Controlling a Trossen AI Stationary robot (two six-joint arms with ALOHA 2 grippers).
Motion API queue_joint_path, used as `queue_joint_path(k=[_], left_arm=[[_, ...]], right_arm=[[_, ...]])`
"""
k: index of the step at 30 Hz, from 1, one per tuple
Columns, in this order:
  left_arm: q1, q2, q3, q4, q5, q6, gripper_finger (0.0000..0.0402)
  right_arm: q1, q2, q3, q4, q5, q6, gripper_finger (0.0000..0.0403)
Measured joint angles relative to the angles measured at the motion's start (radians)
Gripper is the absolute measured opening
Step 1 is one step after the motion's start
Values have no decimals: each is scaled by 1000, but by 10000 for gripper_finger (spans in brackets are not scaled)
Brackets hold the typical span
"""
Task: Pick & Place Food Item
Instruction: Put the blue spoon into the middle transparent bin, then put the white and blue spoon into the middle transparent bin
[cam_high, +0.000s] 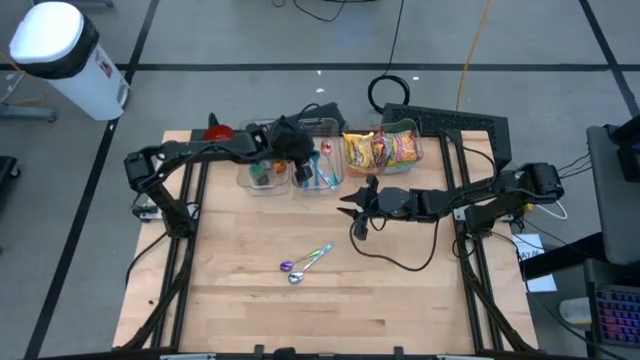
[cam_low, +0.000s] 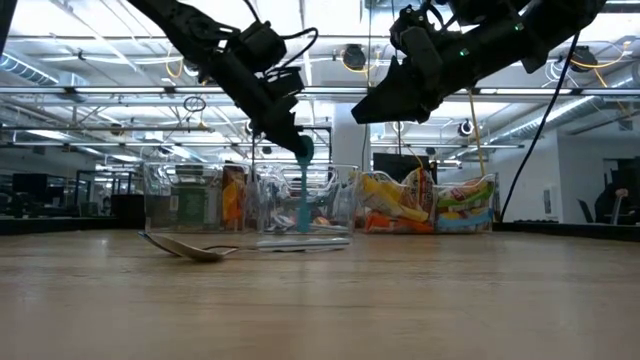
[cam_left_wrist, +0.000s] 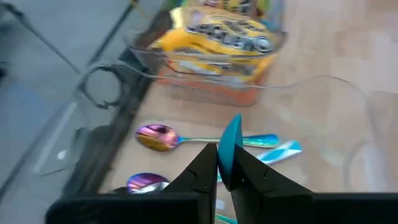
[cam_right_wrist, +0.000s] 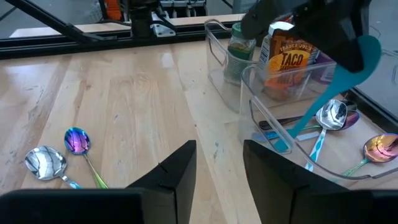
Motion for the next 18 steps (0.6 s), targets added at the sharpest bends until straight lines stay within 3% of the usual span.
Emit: queue_joint_path(k=[7,13,18], left_arm=[[-27,0,0,13,-210,36,58],[-53,1,0,39,-385,51,151],[-89,-4,24,33,-472,117,226]], right_arm=[[0,0,0,0,0,0,128],[0,0,0,0,0,0,128],[0,0,0,0,0,-1,128]])
